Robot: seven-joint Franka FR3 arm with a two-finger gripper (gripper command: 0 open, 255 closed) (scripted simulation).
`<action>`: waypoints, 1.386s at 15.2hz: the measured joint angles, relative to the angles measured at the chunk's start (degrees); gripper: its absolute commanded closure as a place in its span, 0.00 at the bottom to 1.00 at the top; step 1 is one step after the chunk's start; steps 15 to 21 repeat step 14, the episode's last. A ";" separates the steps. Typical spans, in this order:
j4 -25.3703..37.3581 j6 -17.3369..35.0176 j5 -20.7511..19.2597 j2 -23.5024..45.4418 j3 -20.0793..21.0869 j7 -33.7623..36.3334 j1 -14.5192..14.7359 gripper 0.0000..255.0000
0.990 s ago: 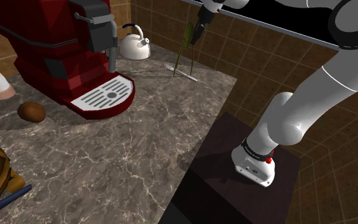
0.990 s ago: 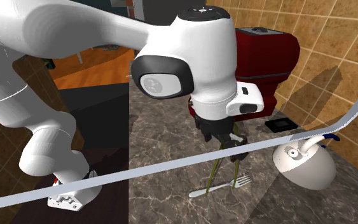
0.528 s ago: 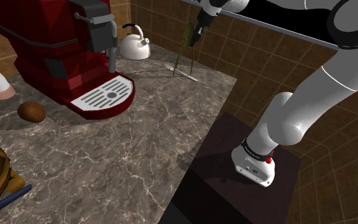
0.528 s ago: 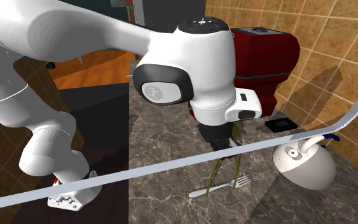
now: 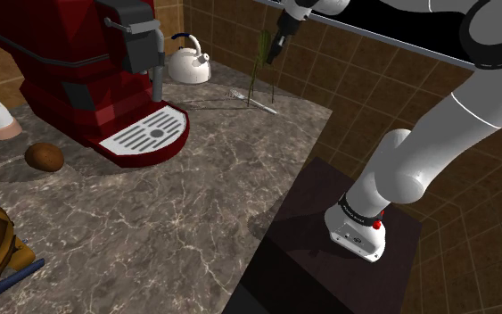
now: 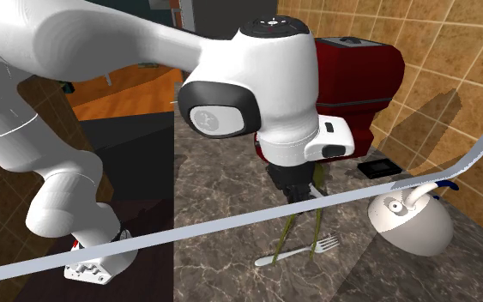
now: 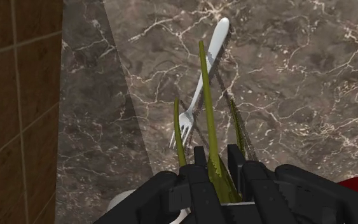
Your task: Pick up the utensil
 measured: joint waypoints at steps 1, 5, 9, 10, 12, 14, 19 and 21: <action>0.54 -0.57 -0.04 -0.04 0.00 0.05 -0.01 1.00; 3.39 -3.61 -0.37 -0.31 0.24 0.75 0.05 1.00; 6.66 -6.67 -0.42 -0.09 0.30 1.14 0.11 1.00; 7.20 -7.23 -0.47 -0.15 0.35 1.26 0.13 1.00; 8.66 -8.79 -0.60 -0.27 0.43 1.55 0.15 1.00; 9.72 -9.81 -0.61 -0.22 0.46 1.67 0.17 1.00; 9.72 -9.81 -0.61 -0.22 0.46 1.67 0.17 1.00; 9.72 -9.81 -0.61 -0.22 0.46 1.67 0.17 1.00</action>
